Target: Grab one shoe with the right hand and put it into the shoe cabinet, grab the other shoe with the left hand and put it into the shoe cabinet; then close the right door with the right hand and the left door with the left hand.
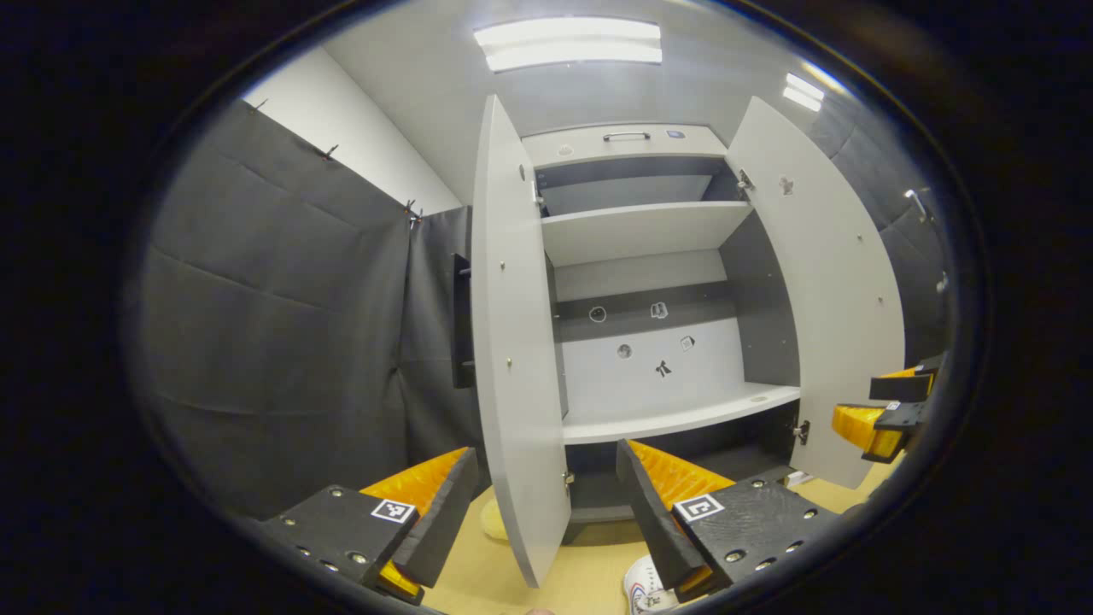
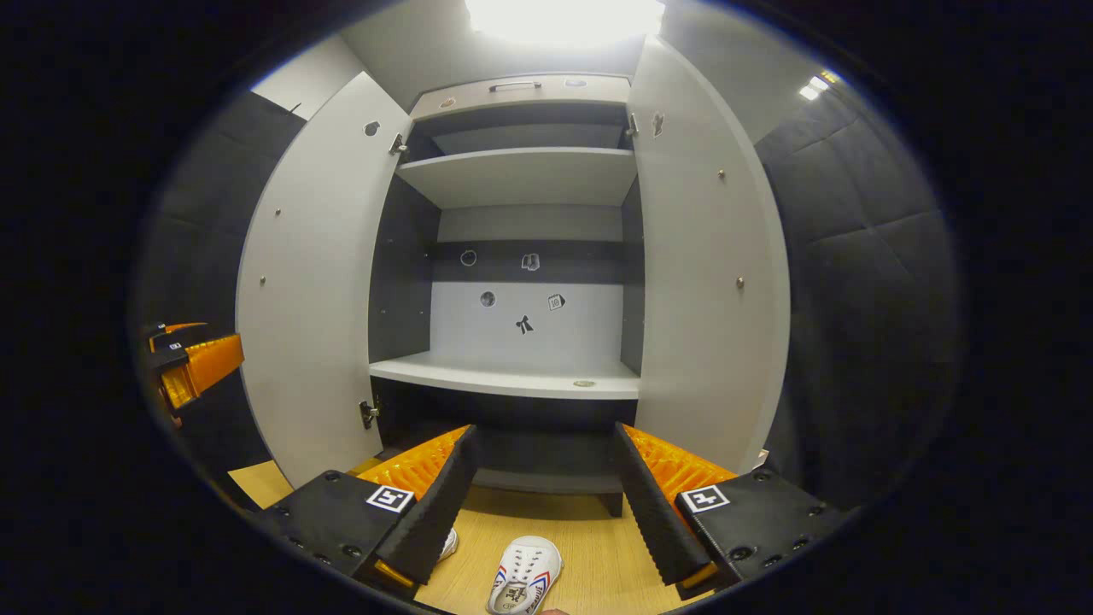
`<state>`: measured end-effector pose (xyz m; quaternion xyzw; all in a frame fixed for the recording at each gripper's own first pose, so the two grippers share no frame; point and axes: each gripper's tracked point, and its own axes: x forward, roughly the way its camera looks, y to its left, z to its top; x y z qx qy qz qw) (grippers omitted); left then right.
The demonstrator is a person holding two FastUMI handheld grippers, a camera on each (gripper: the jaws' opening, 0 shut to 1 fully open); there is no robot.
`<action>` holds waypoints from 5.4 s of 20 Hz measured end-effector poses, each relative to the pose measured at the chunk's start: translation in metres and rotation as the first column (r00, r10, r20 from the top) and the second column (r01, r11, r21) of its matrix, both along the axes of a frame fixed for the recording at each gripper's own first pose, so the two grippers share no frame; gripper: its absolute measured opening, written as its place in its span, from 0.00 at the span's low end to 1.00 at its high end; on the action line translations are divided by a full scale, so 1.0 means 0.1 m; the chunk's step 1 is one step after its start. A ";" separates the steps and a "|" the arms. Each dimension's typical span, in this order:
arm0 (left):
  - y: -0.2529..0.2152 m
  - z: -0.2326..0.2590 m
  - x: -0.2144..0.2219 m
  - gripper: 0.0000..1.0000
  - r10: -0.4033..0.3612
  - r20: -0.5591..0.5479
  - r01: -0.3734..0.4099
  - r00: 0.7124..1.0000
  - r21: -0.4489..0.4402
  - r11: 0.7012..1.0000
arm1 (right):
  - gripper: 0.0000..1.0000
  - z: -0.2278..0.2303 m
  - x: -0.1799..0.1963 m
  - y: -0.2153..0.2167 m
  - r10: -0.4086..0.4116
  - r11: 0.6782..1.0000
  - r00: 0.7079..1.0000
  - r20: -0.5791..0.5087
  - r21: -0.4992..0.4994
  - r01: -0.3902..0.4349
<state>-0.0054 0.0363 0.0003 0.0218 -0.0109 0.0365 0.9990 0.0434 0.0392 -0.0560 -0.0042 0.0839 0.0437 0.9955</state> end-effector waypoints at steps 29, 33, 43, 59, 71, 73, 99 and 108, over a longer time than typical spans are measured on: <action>0.85 -0.20 -0.42 0.93 0.257 -0.087 -0.250 0.963 0.084 0.965 | 0.96 -2.94 -0.17 0.59 0.153 0.975 0.620 -0.770 0.016 -0.220; 0.87 -0.24 -0.42 0.93 0.268 -0.097 -0.261 0.958 0.084 0.962 | 0.83 -3.10 -0.21 0.64 0.147 0.971 0.574 -0.805 0.006 -0.240; 0.87 -0.23 -0.41 0.93 0.273 -0.086 -0.267 0.958 0.073 0.961 | 0.06 -3.14 -0.18 0.50 0.053 0.991 0.623 -0.781 -0.035 -0.128; 0.74 -0.06 -0.28 0.93 0.231 -0.027 -0.229 0.973 0.067 0.971 | 0.01 -1.50 0.43 0.25 0.087 0.993 0.848 -0.523 0.117 -0.029; 0.77 -0.03 -0.32 0.93 0.247 -0.008 -0.246 0.969 0.057 0.968 | 0.02 -0.22 1.13 0.37 0.135 0.988 0.946 -0.296 0.113 -0.106; 0.80 -0.04 -0.35 0.93 0.255 -0.013 -0.254 0.967 0.055 0.966 | 0.01 -0.11 1.30 0.38 0.132 0.989 0.955 -0.264 0.096 -0.110; 0.75 0.09 -0.49 0.93 0.286 -0.027 -0.282 0.958 0.107 0.953 | 0.01 0.01 3.60 0.59 0.004 0.992 0.956 -0.292 0.123 0.034; 0.46 -0.08 -0.33 0.93 0.175 -0.074 -0.167 0.982 0.096 0.981 | 0.58 0.56 3.21 0.53 0.016 0.996 0.991 -0.136 0.092 -0.003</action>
